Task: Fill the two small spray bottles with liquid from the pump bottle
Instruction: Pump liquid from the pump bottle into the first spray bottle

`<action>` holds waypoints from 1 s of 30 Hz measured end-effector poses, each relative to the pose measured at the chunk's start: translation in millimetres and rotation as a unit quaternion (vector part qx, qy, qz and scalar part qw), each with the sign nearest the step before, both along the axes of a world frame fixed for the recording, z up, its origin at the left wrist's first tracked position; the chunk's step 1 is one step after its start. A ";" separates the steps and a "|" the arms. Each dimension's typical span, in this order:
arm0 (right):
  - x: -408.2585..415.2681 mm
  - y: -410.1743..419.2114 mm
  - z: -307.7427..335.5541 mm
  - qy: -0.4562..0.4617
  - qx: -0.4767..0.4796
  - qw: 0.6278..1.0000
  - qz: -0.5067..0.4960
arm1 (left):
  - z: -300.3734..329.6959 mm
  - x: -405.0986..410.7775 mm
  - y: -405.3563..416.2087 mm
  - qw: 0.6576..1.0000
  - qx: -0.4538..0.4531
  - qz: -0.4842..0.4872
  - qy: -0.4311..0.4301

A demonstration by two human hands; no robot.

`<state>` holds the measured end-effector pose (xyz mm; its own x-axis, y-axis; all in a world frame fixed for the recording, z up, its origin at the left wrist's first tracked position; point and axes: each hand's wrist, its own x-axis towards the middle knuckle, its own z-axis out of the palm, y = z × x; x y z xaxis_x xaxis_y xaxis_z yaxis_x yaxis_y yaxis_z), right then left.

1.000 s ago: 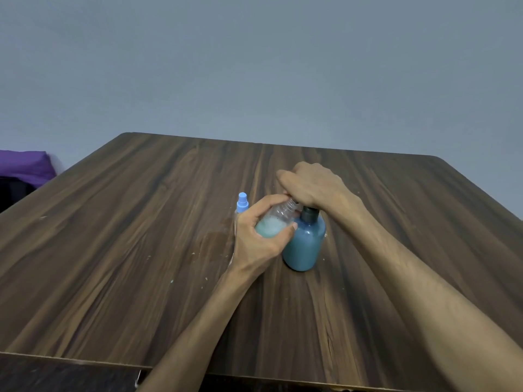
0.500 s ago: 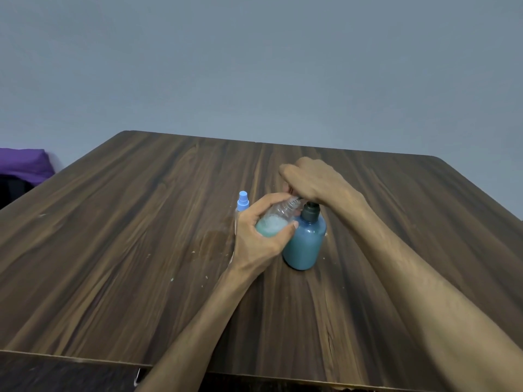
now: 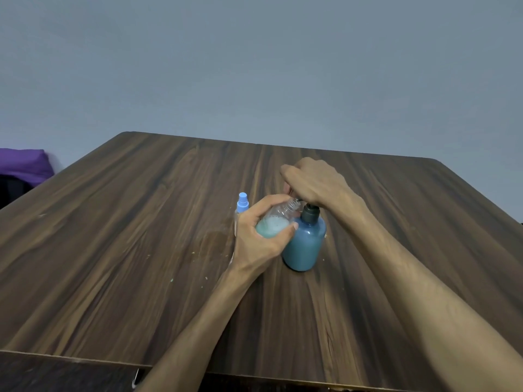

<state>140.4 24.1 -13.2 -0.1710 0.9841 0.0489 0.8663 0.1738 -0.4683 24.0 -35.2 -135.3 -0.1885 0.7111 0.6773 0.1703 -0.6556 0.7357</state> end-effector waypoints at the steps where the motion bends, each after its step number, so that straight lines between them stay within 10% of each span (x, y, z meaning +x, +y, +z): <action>1: -1.6 -0.7 -1.3 -0.013 -0.010 1.000 0.005 | 0.8 0.3 -0.2 1.000 -0.003 -0.002 -0.002; 30: -4.1 -5.1 -1.3 -0.040 -0.004 0.999 0.011 | -1.8 -1.2 1.5 1.000 -0.001 -0.008 -0.010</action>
